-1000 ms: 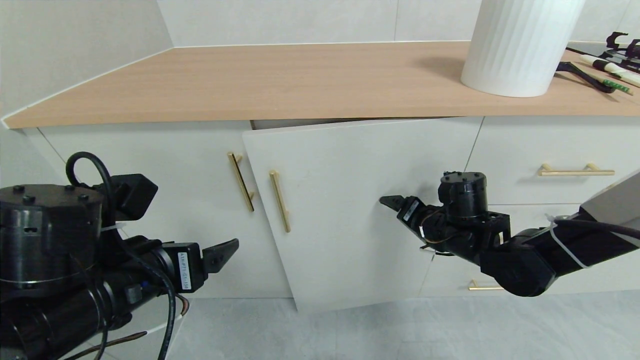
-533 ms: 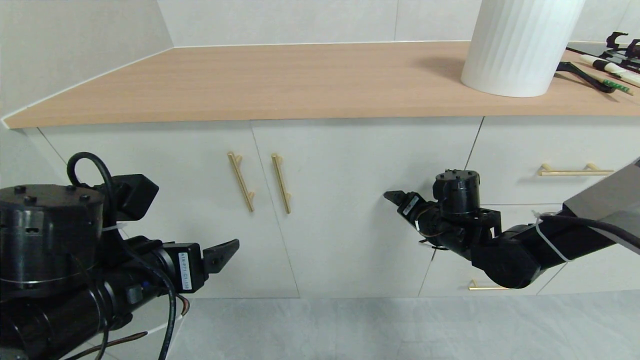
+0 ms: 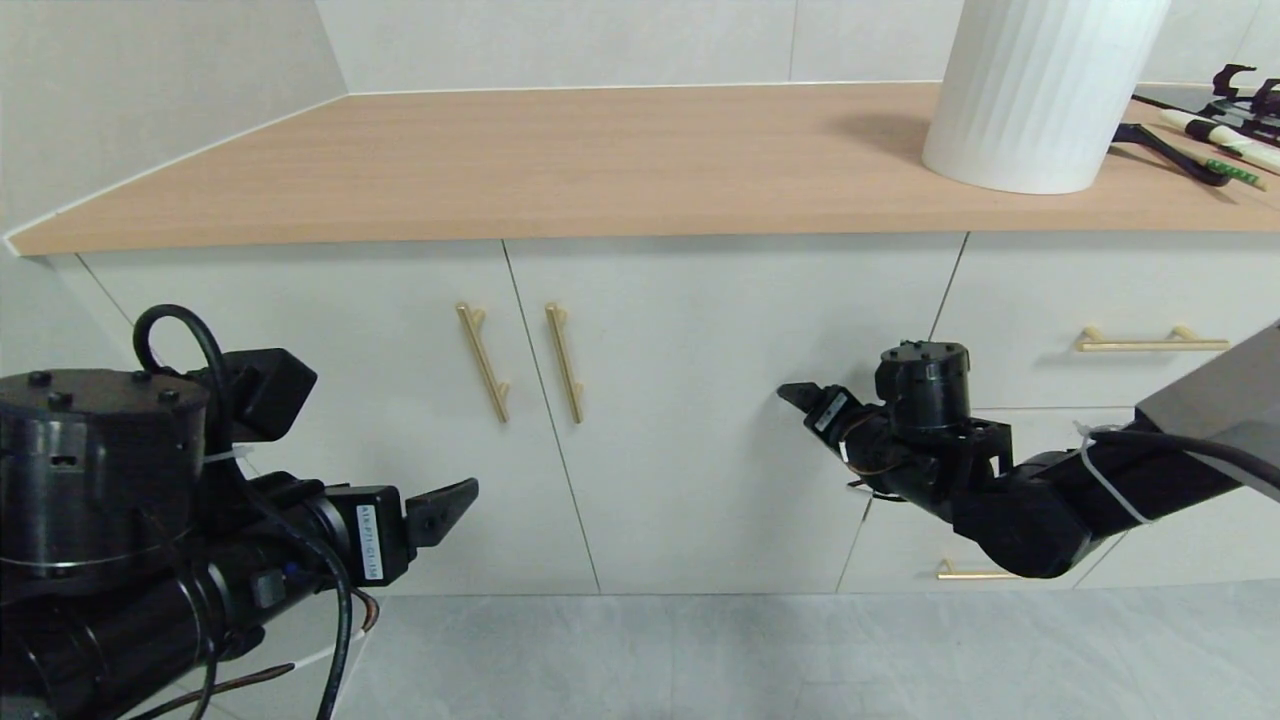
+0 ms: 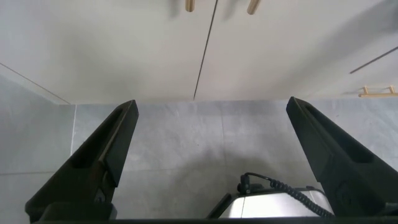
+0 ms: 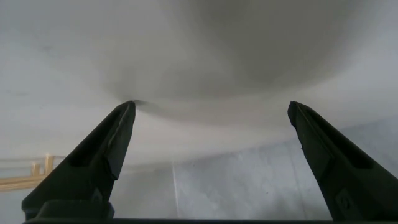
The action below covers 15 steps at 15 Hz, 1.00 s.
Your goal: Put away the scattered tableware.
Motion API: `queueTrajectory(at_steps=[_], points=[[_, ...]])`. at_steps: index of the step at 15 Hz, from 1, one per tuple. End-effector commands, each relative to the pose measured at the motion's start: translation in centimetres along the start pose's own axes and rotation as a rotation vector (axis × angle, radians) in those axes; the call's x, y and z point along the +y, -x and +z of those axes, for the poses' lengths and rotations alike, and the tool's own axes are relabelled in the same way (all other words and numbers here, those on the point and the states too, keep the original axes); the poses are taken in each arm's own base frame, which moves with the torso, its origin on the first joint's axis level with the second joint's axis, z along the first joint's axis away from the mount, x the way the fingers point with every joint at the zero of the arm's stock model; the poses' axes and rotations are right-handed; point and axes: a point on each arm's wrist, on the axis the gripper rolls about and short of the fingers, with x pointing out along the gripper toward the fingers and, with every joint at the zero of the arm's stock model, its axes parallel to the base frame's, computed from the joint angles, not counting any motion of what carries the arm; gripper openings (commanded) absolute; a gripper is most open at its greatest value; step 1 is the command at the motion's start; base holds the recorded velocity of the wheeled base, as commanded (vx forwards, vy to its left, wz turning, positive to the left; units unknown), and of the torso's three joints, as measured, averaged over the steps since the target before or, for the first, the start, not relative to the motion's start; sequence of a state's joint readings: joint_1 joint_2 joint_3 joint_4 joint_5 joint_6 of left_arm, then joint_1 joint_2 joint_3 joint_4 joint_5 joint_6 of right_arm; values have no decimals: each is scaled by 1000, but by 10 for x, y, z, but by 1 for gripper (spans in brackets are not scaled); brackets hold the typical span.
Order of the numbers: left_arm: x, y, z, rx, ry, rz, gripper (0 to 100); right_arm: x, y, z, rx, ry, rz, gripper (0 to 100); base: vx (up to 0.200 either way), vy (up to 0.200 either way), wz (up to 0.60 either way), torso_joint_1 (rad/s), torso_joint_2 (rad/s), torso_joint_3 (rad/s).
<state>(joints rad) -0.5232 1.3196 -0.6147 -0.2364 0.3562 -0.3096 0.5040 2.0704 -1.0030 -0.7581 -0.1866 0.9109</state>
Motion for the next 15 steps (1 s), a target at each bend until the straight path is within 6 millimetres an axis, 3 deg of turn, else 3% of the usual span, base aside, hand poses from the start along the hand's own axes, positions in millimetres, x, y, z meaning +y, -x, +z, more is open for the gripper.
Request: queueTrajectory(at_steps=[1,3,5,8,10,11,13,14,15], points=[[0,0,0,-1,3,1,100,12,47,9,88,32,137,100,0,0,0,0,0,0],[3,-1,4,-24,21,11,100,15,72,16,63,93,236,100,0,0,0,0,0,0],[4,4,9,-76,40,1,100,16,105,26,-43,277,301,100,0,0,0,0,0,0],[13,34,17,-173,77,-19,100,16,183,51,-263,529,298,100,0,0,0,0,0,0],[24,54,15,-217,94,-10,100,12,222,61,-352,534,319,100,0,0,0,0,0,0],[36,76,4,-233,102,-10,100,-1,262,66,-414,591,293,100,0,0,0,0,0,0],[51,103,-15,-250,108,-7,100,-17,301,67,-459,653,251,100,0,0,0,0,0,0],[58,113,-21,-260,117,11,100,-29,341,64,-494,666,259,100,0,0,0,0,0,0],[64,122,-25,-273,130,40,100,-38,365,61,-510,670,233,100,0,0,0,0,0,0]])
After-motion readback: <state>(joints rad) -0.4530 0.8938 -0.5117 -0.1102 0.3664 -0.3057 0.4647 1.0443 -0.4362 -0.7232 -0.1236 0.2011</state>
